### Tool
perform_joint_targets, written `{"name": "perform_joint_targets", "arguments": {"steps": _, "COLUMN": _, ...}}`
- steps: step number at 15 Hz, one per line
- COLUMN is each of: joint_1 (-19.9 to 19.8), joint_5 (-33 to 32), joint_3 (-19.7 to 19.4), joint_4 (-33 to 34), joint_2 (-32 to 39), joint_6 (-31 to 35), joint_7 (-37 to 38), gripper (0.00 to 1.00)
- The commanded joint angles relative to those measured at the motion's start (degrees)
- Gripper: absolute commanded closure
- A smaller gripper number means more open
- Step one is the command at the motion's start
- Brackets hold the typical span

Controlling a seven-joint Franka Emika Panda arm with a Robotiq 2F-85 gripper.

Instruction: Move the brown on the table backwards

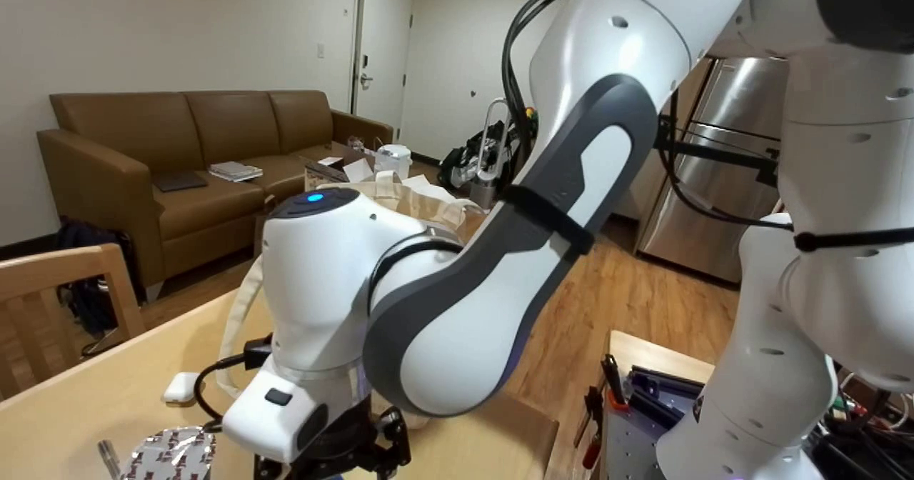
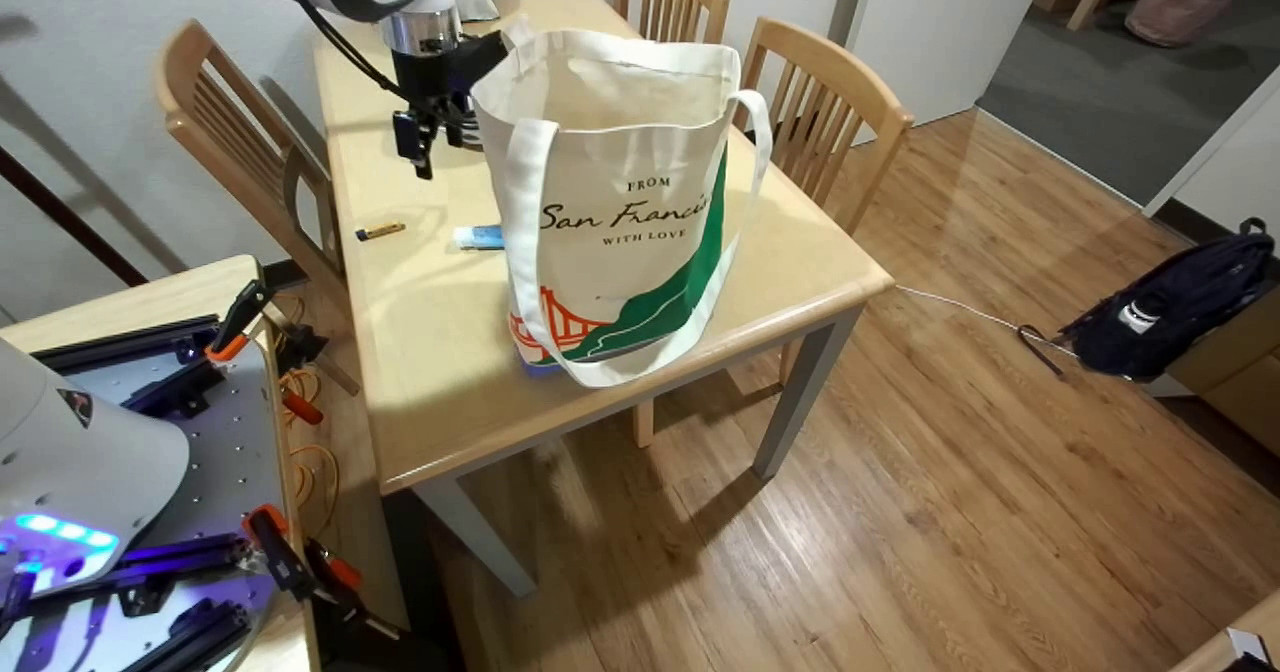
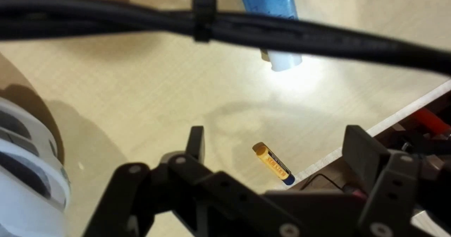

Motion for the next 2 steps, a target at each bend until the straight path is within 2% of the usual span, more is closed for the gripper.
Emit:
{"name": "perform_joint_targets", "arguments": {"steps": 1, "joint_1": -0.33, "joint_5": -0.28, "joint_3": 0.15, "joint_4": 0.11, "joint_2": -0.46, "joint_6": -0.46, "joint_7": 2.02, "gripper": 0.00}}
{"name": "perform_joint_targets", "arguments": {"steps": 2, "joint_1": -0.23, "joint_5": -0.30, "joint_3": -0.02, "joint_4": 0.11, "joint_2": -0.77, "joint_6": -0.64, "joint_7": 2.99, "gripper": 0.00}}
